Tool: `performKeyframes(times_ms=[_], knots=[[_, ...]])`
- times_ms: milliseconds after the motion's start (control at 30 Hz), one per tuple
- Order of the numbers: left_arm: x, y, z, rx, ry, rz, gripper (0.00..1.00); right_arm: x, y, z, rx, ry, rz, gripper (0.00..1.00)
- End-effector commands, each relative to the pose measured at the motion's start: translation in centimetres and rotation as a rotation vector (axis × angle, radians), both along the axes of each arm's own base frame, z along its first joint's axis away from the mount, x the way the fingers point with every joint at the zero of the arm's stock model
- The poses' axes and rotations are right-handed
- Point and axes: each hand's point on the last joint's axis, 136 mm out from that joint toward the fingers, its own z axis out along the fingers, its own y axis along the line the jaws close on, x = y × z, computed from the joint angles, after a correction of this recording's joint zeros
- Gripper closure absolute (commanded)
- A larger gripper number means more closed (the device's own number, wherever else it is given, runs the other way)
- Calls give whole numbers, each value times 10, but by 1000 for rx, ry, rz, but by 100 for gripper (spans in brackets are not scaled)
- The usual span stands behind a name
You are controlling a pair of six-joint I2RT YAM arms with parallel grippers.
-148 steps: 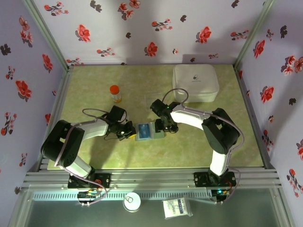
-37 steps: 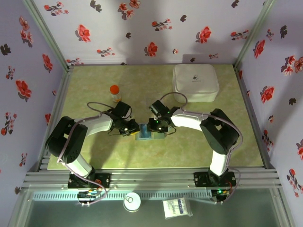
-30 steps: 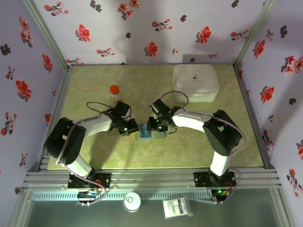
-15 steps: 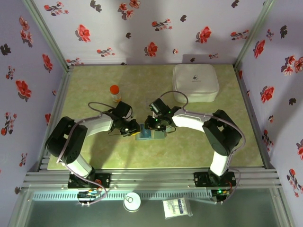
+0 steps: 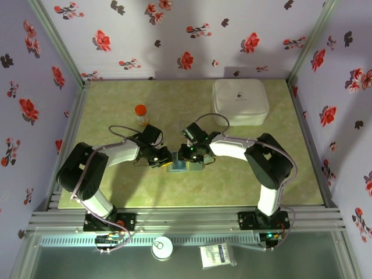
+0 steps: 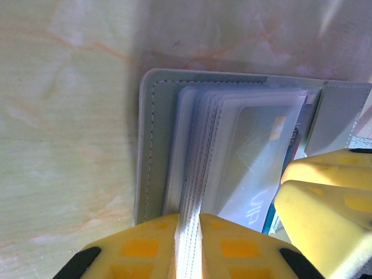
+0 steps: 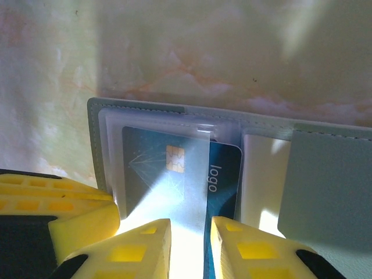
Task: Take the credit cards out of the card holder
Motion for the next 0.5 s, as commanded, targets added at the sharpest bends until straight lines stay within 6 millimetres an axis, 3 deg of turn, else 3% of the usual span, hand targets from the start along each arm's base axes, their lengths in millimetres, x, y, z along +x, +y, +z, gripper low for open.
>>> performKeyframes(times_ms=[0,467], knots=[[-4,4,-7,40,15,-19,85,-3,-12,-5,-72,-3,0,75],[2,1,10,19,-28,-13,86,-1,-17,25,-32,-73,-4,73]])
